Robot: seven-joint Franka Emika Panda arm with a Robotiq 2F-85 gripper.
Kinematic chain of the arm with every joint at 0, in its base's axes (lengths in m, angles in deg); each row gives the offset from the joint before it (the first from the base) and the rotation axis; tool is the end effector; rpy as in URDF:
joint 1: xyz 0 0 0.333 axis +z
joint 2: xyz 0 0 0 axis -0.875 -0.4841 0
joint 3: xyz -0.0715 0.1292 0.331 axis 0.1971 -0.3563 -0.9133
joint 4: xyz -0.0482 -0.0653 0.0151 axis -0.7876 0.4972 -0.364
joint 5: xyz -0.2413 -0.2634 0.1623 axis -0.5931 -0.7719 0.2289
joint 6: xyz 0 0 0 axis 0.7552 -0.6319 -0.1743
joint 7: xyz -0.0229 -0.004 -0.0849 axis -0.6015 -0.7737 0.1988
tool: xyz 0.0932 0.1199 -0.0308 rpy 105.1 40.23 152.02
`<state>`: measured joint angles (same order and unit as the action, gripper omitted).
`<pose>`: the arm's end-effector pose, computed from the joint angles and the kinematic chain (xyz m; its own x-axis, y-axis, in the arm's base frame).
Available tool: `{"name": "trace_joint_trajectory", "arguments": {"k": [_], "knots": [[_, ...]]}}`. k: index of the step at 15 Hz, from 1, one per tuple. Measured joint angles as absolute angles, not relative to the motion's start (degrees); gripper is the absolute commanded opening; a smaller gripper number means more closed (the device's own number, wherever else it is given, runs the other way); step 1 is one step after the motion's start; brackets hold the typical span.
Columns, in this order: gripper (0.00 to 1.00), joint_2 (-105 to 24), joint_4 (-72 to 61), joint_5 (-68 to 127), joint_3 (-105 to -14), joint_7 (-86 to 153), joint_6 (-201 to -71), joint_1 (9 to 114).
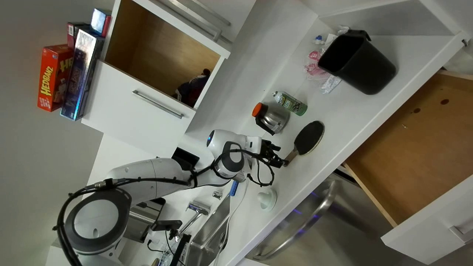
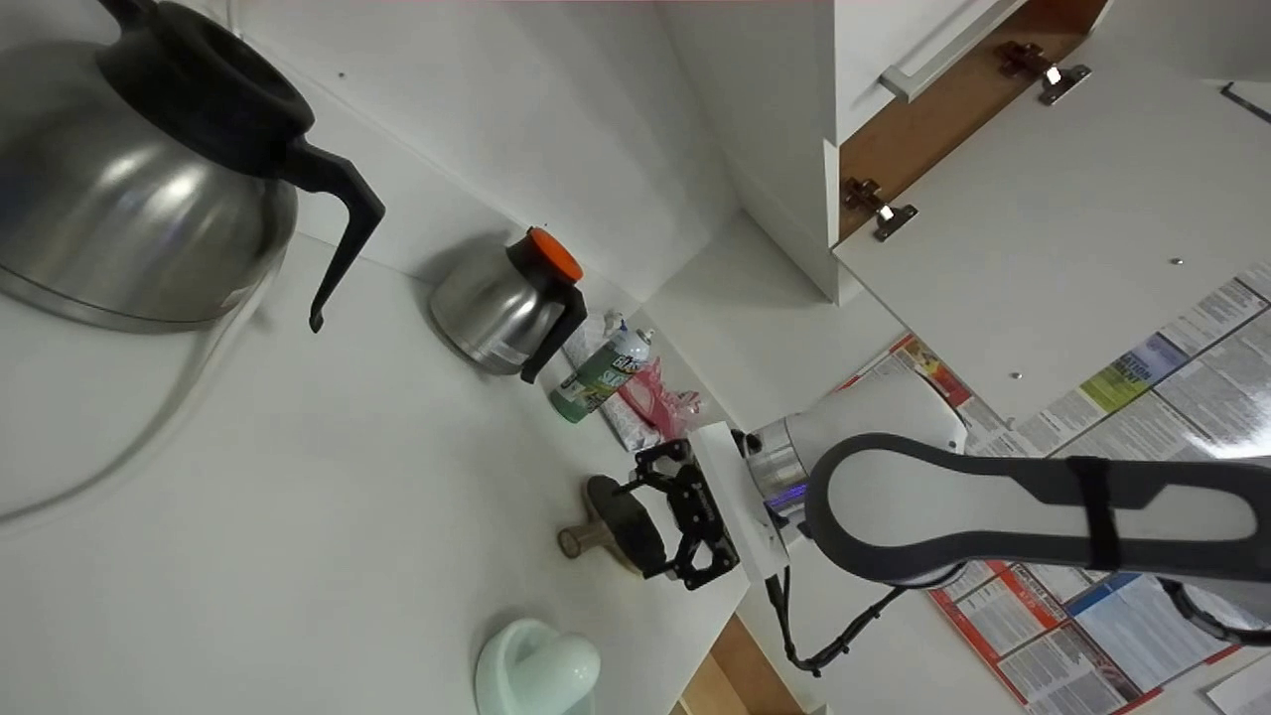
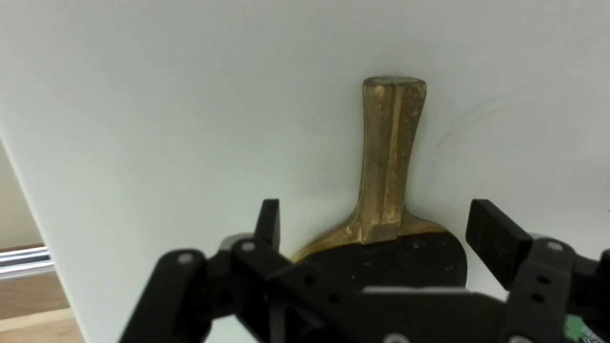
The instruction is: Open the topmost drawer and place the black paddle inside the drawer
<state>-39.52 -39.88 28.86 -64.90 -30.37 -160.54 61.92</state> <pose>0.6028 0.0268 0.2824 0.4263 -0.8955 0.1279 -0.8596 -0.4451 -0.2509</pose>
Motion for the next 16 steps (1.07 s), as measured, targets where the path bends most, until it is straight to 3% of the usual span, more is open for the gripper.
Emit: {"name": "trace_joint_trajectory", "arguments": {"k": [12, 13, 14, 16], "knots": [[1.0, -49.63, -27.0, 33.4, -62.17, -28.53, -151.29, 64.54], [0.75, -50.38, -25.9, 33.78, -62.17, -28.02, -150.19, 64.55], [0.74, -51.1, -24.86, 33.92, -62.17, -27.89, -149.09, 64.56], [0.58, -52.47, -22.96, 33.94, -62.16, -27.87, -147.06, 64.61]]}}
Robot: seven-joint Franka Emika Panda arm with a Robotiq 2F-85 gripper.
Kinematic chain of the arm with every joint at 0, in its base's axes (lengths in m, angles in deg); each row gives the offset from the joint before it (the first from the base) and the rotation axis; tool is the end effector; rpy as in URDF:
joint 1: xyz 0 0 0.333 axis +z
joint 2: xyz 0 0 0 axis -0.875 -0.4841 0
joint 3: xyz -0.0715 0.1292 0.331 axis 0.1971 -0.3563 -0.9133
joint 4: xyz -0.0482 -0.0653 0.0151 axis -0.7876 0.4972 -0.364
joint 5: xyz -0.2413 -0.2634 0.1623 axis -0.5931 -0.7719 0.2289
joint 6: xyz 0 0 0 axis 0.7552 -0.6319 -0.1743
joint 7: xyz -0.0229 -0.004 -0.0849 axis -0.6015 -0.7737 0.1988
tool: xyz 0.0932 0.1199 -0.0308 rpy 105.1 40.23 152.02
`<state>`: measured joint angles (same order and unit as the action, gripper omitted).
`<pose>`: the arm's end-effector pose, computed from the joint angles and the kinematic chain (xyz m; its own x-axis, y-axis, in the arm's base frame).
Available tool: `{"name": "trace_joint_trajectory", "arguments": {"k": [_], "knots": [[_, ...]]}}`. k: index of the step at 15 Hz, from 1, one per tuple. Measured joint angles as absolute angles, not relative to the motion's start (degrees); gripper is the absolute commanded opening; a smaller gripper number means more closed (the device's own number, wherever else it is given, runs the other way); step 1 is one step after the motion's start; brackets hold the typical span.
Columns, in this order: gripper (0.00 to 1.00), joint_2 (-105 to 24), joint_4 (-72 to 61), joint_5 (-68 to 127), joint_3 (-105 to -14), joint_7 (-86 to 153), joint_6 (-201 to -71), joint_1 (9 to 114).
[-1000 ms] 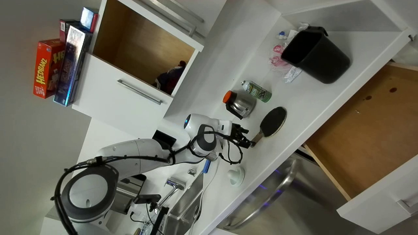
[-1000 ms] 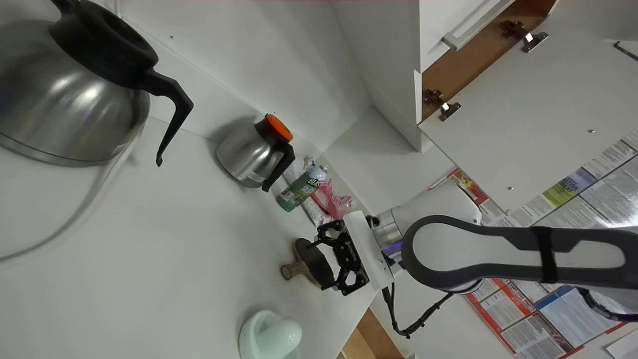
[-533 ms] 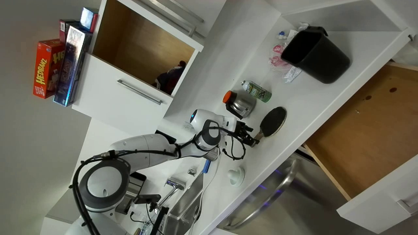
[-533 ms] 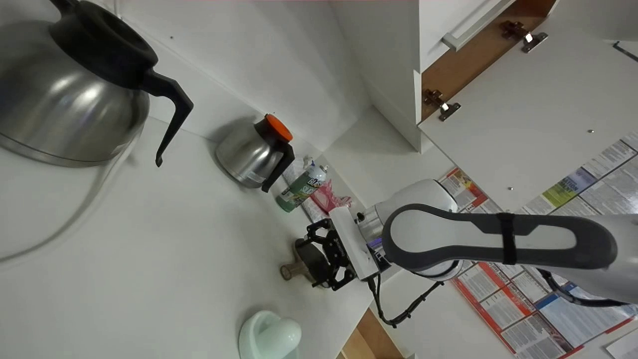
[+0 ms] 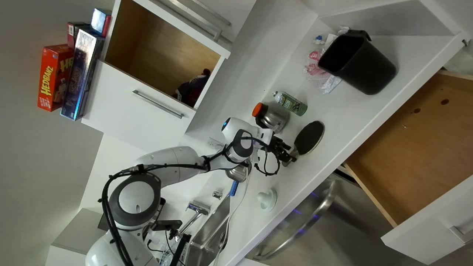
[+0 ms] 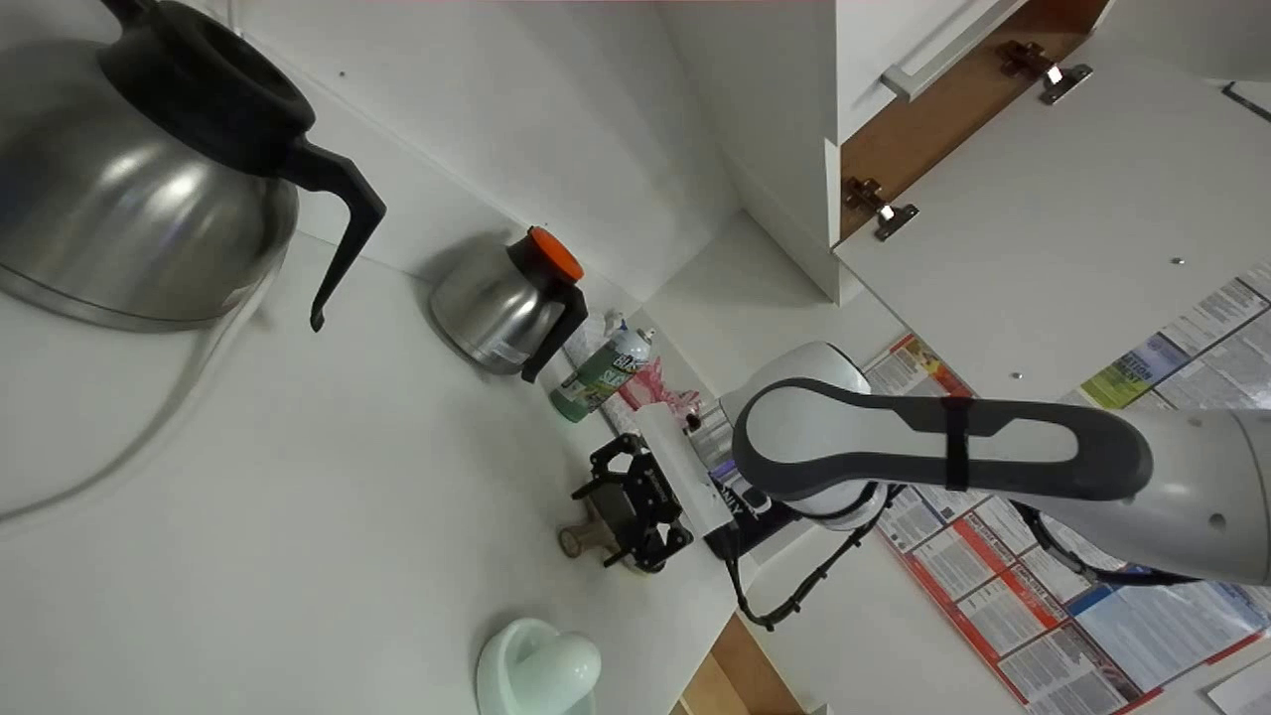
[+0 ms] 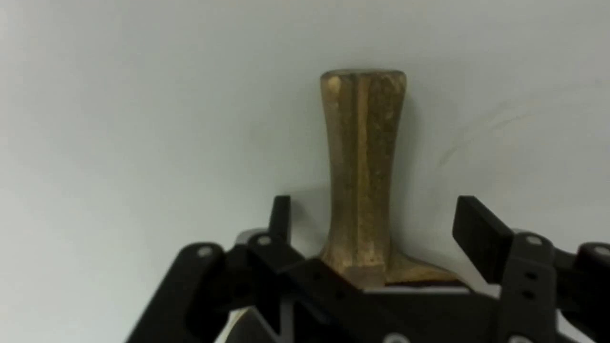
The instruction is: Open the topmost drawer and place the black paddle inside the drawer
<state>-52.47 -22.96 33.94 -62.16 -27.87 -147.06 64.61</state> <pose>0.6663 0.0288 0.2365 0.4177 -0.9078 0.0387 -0.9009 -0.4193 -0.1122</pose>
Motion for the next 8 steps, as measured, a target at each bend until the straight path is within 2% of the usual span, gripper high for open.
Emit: {"name": "trace_joint_trajectory", "arguments": {"k": [6, 8], "knots": [[0.12, -53.58, -19.65, 33.94, -61.88, -27.87, -142.29, 64.69], [0.09, -53.86, -19.11, 33.94, -61.87, -27.87, -141.96, 64.74]]}}
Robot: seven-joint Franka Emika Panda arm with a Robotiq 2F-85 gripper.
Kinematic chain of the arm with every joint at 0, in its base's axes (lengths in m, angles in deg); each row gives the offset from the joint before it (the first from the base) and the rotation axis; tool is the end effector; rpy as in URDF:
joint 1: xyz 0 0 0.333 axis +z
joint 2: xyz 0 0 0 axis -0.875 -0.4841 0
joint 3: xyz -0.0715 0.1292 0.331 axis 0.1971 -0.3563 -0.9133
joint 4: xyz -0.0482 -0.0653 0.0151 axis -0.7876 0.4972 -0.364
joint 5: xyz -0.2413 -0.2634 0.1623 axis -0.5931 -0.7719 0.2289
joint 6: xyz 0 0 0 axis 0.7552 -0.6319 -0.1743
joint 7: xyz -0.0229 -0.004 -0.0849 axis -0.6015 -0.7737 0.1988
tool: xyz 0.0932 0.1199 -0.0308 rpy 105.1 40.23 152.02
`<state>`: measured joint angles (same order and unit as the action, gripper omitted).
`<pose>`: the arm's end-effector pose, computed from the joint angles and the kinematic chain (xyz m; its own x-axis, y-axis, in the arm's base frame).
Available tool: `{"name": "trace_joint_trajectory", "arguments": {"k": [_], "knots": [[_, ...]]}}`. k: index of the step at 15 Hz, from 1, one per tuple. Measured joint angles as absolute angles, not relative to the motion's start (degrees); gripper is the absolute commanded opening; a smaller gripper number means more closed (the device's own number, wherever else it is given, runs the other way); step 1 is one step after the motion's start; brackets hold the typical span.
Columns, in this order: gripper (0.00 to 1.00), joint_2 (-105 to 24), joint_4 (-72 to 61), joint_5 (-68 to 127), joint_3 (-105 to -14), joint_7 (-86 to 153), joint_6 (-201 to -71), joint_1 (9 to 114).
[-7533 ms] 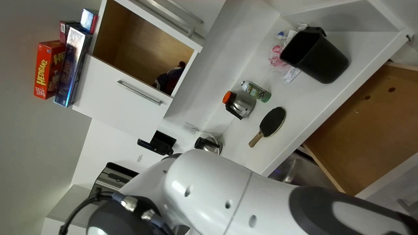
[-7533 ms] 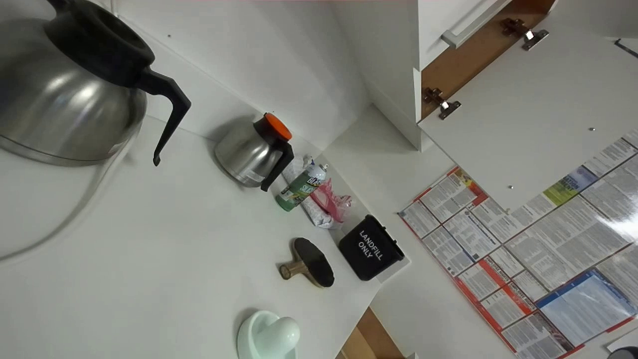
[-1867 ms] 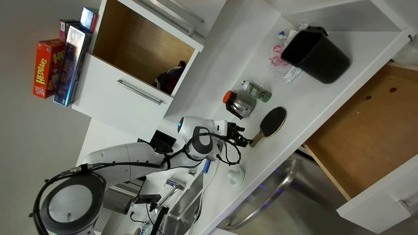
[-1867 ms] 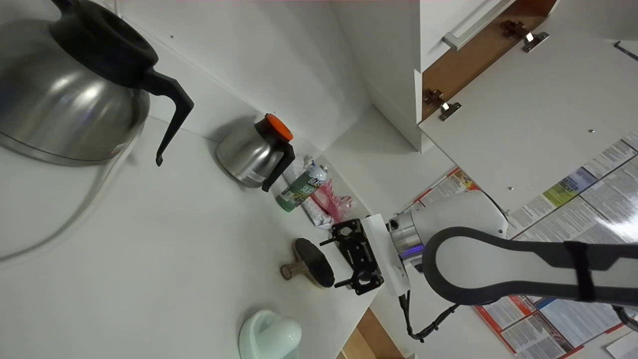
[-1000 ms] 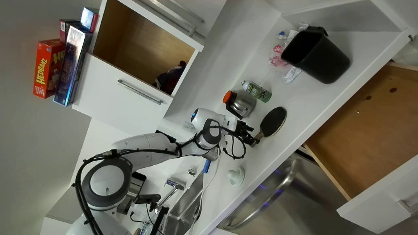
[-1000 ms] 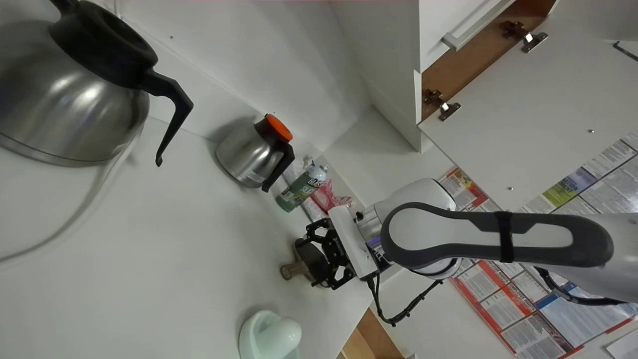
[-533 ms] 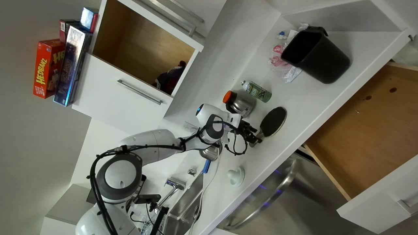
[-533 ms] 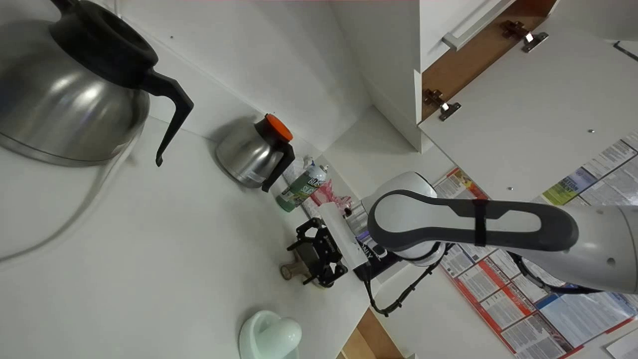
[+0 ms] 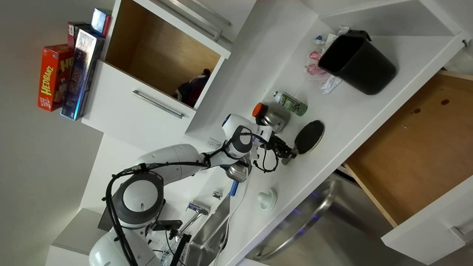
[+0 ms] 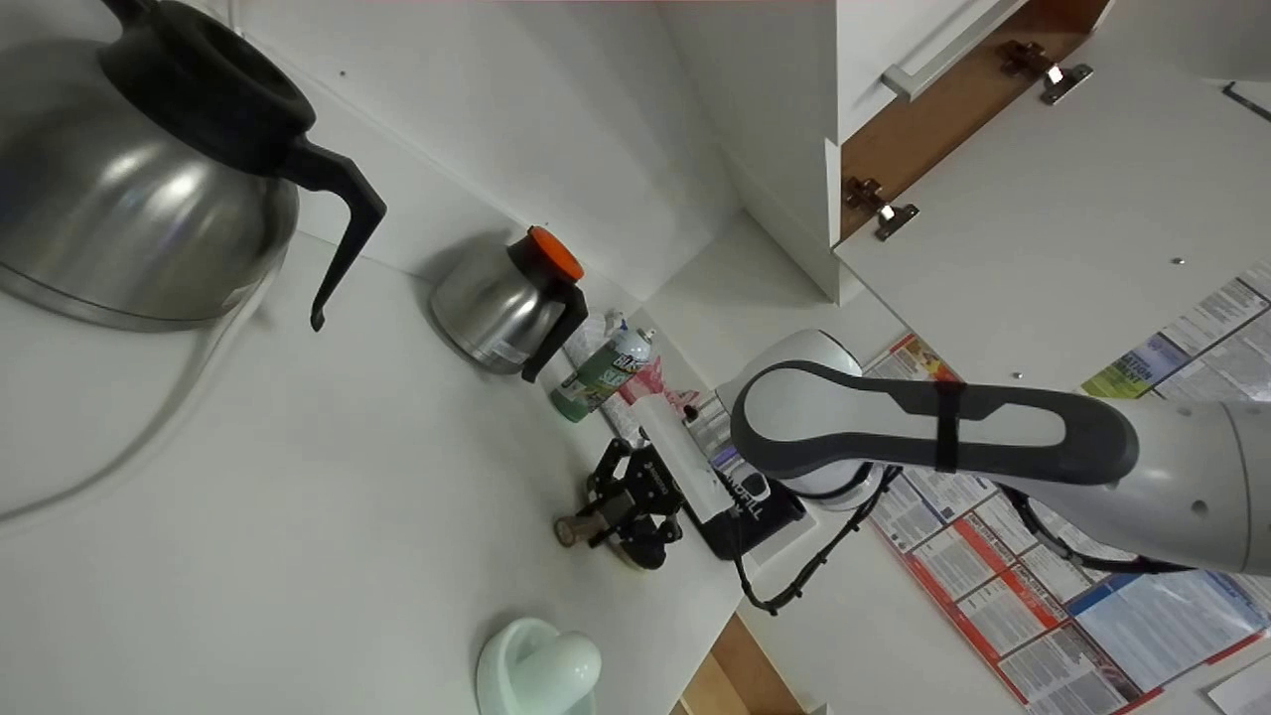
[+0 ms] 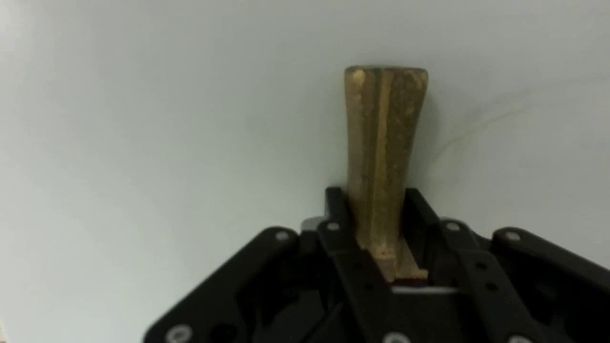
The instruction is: Open the topmost drawer and place the black paddle inside the drawer
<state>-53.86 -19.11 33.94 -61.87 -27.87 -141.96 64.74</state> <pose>0.6760 0.0281 0.2396 0.4185 -0.9080 0.0223 -0.9053 -0.4190 -0.0695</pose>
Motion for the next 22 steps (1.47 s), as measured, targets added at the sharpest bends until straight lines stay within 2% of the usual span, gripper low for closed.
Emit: {"name": "trace_joint_trajectory", "arguments": {"k": [6, 15, 22], "knots": [[0.09, -52.85, -19.81, 33.74, -59.98, -27.88, -142.55, 65.61], [0.09, -38.1, -34.72, 35.3, -56.68, -23.04, -147.23, 61.34], [0.09, -33.16, -42.04, 33.01, -53.32, -22.19, -147.17, 58.73]]}}
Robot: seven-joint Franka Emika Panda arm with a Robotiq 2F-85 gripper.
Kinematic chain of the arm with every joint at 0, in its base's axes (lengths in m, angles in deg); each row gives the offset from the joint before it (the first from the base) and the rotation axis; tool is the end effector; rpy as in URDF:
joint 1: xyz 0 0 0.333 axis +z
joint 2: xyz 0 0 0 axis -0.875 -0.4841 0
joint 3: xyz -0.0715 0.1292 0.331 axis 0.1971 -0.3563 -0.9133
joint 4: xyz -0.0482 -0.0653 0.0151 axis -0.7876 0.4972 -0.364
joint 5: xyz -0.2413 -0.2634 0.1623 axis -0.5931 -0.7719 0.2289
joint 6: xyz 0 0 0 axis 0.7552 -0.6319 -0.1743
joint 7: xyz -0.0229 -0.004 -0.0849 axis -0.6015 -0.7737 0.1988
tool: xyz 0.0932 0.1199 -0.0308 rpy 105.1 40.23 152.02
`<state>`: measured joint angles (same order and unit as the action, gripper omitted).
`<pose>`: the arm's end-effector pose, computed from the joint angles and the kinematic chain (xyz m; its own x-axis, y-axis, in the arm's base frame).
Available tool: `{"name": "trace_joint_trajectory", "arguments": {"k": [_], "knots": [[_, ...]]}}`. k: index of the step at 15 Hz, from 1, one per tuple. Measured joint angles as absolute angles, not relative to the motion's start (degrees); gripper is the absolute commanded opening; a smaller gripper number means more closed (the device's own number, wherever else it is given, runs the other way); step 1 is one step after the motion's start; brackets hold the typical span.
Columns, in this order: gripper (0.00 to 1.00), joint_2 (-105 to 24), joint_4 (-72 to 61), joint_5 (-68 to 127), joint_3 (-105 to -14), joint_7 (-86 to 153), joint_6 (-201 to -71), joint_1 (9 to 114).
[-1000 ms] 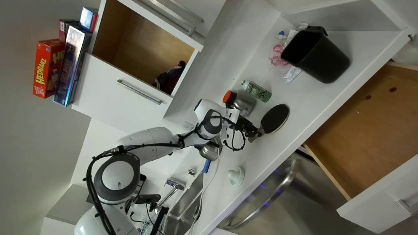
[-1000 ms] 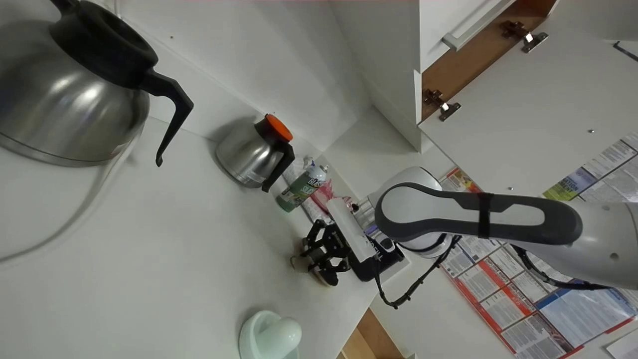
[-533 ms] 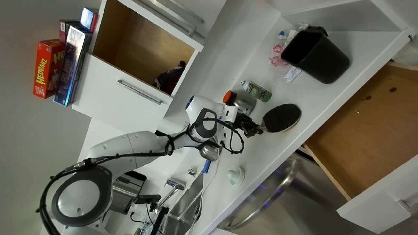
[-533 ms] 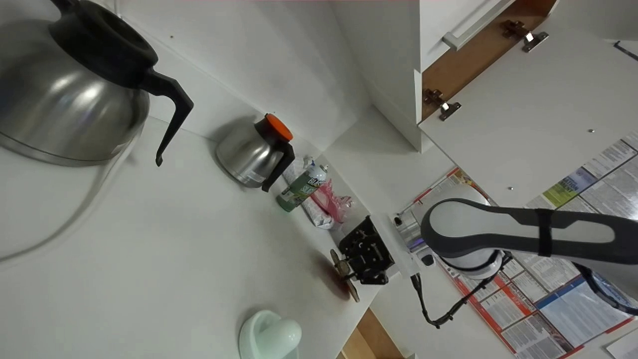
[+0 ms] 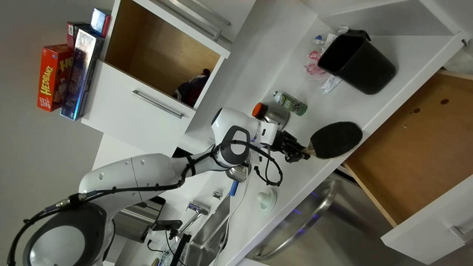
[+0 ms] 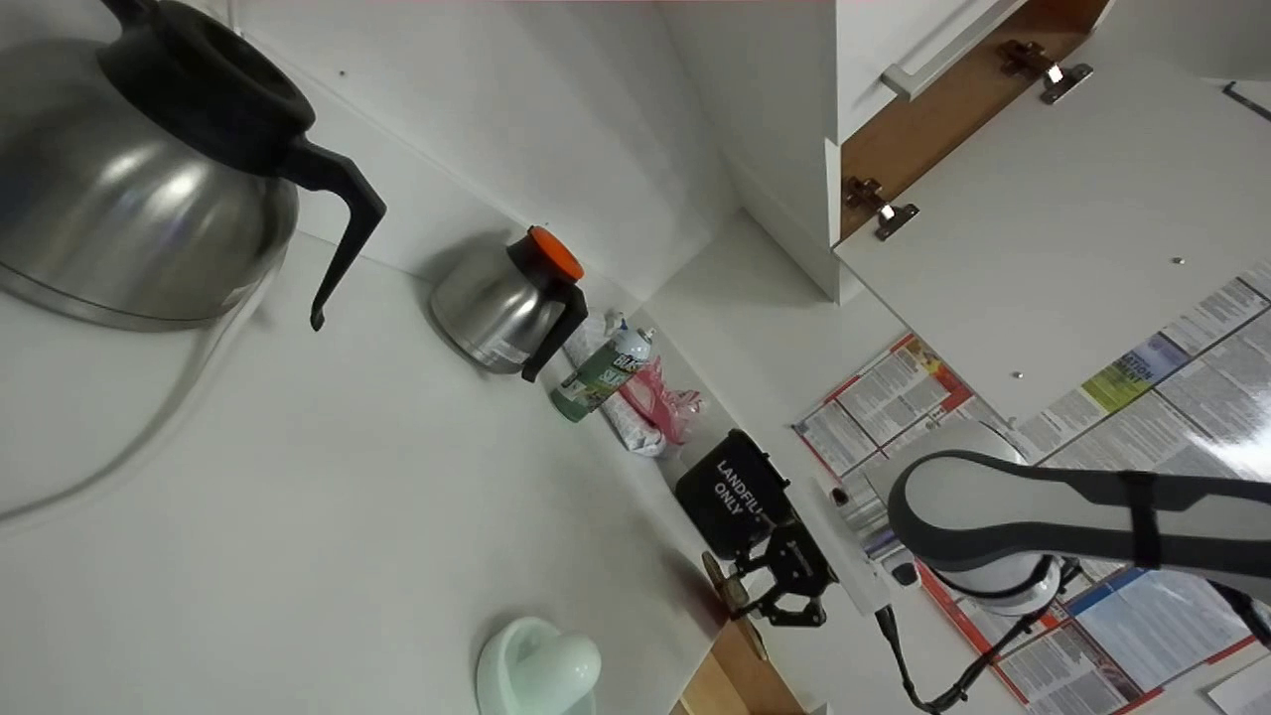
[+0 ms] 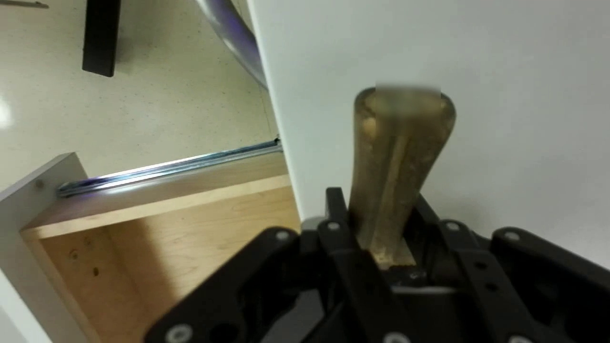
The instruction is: Open the topmost drawer and place the black paddle inside the drawer
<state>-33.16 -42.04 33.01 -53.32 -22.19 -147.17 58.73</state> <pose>0.5497 -0.1197 0.3051 0.2805 -0.9566 0.0785 -0.9524 -0.2876 -0.1012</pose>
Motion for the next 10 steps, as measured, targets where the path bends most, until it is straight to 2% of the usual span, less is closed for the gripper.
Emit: {"name": "trace_joint_trajectory", "arguments": {"k": [10], "knots": [[0.09, -33.03, -46.37, 30.04, -49.06, -21.52, -146.6, 54.08]]}}
